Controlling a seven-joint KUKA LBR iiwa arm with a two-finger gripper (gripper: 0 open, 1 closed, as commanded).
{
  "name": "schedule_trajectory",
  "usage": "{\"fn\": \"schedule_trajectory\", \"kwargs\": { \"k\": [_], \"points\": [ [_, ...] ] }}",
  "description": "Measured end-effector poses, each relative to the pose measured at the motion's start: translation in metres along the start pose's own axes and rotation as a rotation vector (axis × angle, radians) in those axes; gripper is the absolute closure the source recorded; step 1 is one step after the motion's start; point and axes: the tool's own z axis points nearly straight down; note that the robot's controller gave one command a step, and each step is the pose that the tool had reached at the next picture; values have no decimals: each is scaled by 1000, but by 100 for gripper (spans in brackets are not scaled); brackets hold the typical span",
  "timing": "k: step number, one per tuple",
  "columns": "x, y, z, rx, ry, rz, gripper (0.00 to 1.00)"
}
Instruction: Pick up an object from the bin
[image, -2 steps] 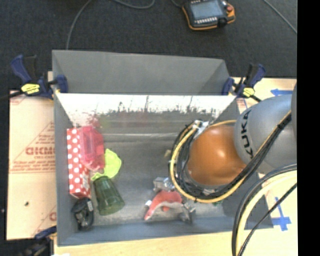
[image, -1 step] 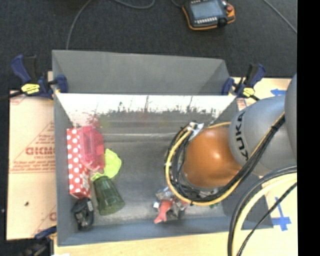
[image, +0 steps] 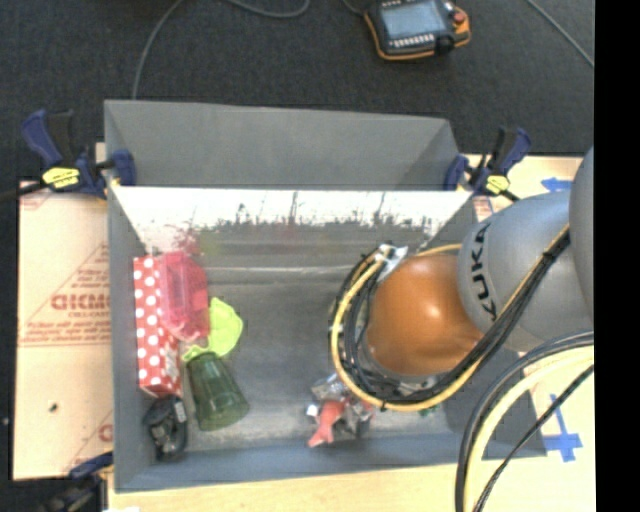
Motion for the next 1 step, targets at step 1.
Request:
{"fn": "schedule_trajectory", "kwargs": {
  "k": [1],
  "points": [
    [2,1,-38,-5,9,1,100]
  ]
}}
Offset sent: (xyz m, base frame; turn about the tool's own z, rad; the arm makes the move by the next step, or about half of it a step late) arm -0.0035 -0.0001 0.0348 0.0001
